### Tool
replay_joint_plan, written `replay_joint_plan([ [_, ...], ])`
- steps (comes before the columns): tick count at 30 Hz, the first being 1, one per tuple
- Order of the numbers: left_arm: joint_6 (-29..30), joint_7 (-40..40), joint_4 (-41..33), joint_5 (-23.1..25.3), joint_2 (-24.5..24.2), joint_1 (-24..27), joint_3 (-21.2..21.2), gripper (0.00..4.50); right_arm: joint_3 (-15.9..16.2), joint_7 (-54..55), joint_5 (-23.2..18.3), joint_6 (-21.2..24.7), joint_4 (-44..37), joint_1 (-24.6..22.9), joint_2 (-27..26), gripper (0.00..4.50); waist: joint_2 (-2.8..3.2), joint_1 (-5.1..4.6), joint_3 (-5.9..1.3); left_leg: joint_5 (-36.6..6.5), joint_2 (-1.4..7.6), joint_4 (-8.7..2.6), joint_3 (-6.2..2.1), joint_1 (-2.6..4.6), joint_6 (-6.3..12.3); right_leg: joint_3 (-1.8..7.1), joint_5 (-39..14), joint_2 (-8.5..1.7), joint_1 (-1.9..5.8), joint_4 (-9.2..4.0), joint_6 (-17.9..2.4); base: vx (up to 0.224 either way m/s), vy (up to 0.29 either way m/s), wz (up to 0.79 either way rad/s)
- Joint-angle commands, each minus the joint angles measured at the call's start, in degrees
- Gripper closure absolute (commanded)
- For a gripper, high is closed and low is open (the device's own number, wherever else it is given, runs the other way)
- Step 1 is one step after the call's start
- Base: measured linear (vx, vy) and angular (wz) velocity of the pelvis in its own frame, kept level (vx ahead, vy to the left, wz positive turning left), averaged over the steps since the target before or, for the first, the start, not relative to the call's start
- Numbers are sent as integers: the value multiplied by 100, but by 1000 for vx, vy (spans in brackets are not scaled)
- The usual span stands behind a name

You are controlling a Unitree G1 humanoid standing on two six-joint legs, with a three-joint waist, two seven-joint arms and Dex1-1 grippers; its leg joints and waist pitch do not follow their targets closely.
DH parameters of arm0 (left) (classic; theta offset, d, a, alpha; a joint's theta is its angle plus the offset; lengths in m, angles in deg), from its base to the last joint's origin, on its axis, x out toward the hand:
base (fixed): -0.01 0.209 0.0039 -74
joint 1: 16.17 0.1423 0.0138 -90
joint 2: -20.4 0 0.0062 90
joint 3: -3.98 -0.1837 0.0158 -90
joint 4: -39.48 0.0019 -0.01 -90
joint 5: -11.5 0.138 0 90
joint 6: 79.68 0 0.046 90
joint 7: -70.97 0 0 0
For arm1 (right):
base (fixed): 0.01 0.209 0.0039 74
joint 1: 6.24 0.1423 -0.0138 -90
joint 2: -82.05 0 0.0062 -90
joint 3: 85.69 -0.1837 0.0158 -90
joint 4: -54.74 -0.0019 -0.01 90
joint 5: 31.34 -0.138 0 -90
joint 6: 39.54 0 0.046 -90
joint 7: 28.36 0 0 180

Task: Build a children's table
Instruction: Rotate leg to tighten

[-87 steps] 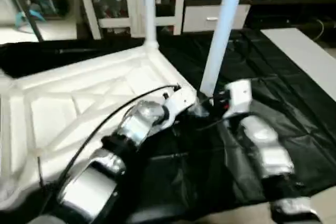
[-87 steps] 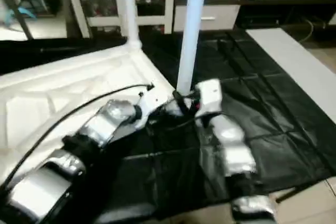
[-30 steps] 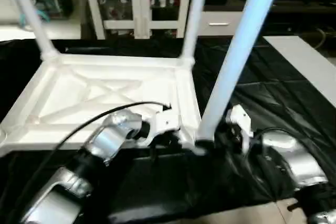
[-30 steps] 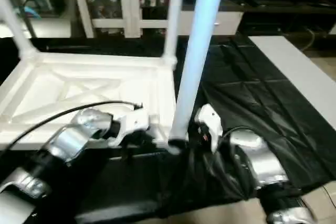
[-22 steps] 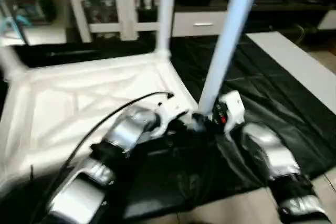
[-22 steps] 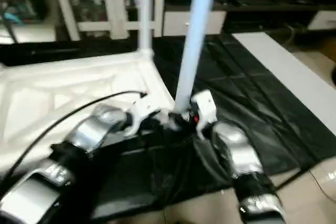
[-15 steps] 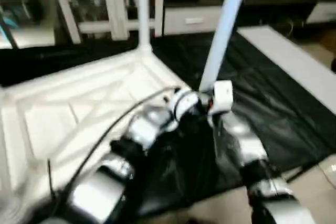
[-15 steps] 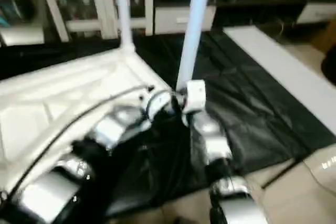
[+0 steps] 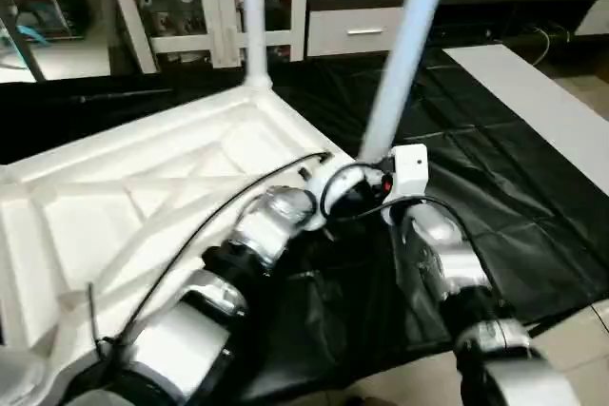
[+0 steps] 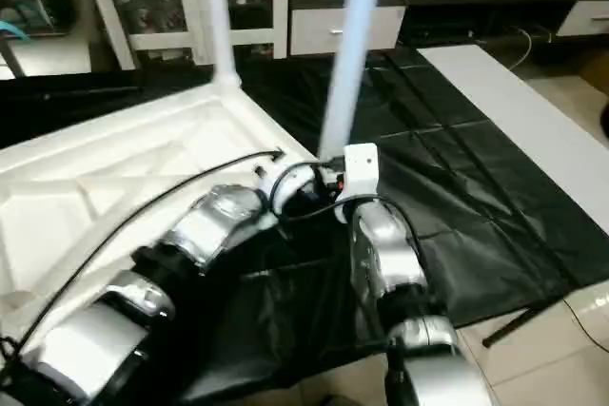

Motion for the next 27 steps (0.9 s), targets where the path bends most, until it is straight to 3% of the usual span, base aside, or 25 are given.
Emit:
replay_joint_plan([
  [1, -397, 8, -182, 46, -33, -9, 54, 450, 50, -132, -50, -100, -270, -22, 45, 77, -103, 56, -418, -1561, 345, -456, -175, 84, 399, 177, -1884, -295, 277, -354, -993, 0, 0, 0],
  [3, -425, -66, -224, 59, -79, 22, 24, 450, 52, -170, -51, -88, -481, -127, 106, 65, -96, 72, -416, -1534, 353, -436, -141, 122, 397, 190, -1862, -270, 220, -356, -1098, 0, 0, 0],
  [8, -545, -669, -612, 46, -372, 286, -138, 450, -33, -549, -74, 32, -1522, -673, 597, 23, -100, 142, -408, -1334, 372, -453, -139, 103, 454, 196, -1639, -255, 257, -319, -1081, 0, 0, 0],
  [10, -502, -1400, -958, -27, -639, 531, -375, 450, -75, -1103, -244, 453, -2048, -965, 1073, 8, -106, 169, -403, -1345, 374, -455, -142, 101, 495, 202, -1706, -257, 276, -322, -1070, 0, 0, 0],
  [12, -538, -1545, -1018, -26, -704, 575, -434, 450, -87, -1222, -292, 549, -2134, -1016, 1173, 3, -94, 183, -403, -1393, 377, -449, -129, 129, 475, 209, -1752, -254, 241, -325, -1105, 0, 0, 0],
  [14, -692, -2459, -1382, -162, -1045, 825, -665, 450, -5, -2179, -559, 862, -2485, -1283, 1768, 3, -74, 210, -385, -1555, 397, -470, -145, 135, 427, 207, -1881, -259, 252, -340, -1076, 0, 0, 0],
  [17, -730, -3525, -1953, -461, -1410, 1123, -876, 450, 151, -3235, -971, 1164, -2911, -1581, 2298, 3, -55, 244, -373, -1749, 418, -478, -128, 197, 349, 230, -1926, -249, 199, -353, -1106, 0, 0, 0],
  [20, -620, -4121, -2360, -650, -1643, 1285, -1011, 450, 355, -4080, -1295, 1441, -3347, -1847, 2700, 3, -58, 273, -368, -1809, 435, -503, -134, 190, 297, 237, -1857, -243, 215, -328, -1127, 0, 0, 0],
  [22, -612, -4189, -2390, -652, -1674, 1291, -1041, 450, 396, -4210, -1335, 1496, -3409, -1882, 2764, 3, -57, 280, -346, -1898, 430, -520, -136, 168, 209, 243, -2011, -253, 212, -320, -1095, 0, 0, 0],
  [24, -550, -4510, -2526, -705, -1787, 1315, -1118, 450, 556, -4662, -1429, 1658, -3571, -1921, 2895, 3, -93, 282, -353, -2011, 432, -516, -148, 186, 138, 248, -2214, -274, 213, -333, -1034, 0, 0, 0],
  [26, -486, -4661, -2600, -698, -1857, 1314, -1159, 450, 713, -4893, -1399, 1651, -3596, -1880, 2939, 3, -75, 284, -346, -2039, 436, -524, -149, 188, 93, 253, -2283, -284, 196, -343, -1010, 0, 0, 0],
  [27, -468, -4703, -2625, -693, -1881, 1316, -1172, 450, 757, -4952, -1385, 1646, -3594, -1867, 2950, 3, -98, 289, -348, -2066, 437, -518, -142, 206, 79, 255, -2318, -282, 180, -349, -1004, 0, 0, 0],
])
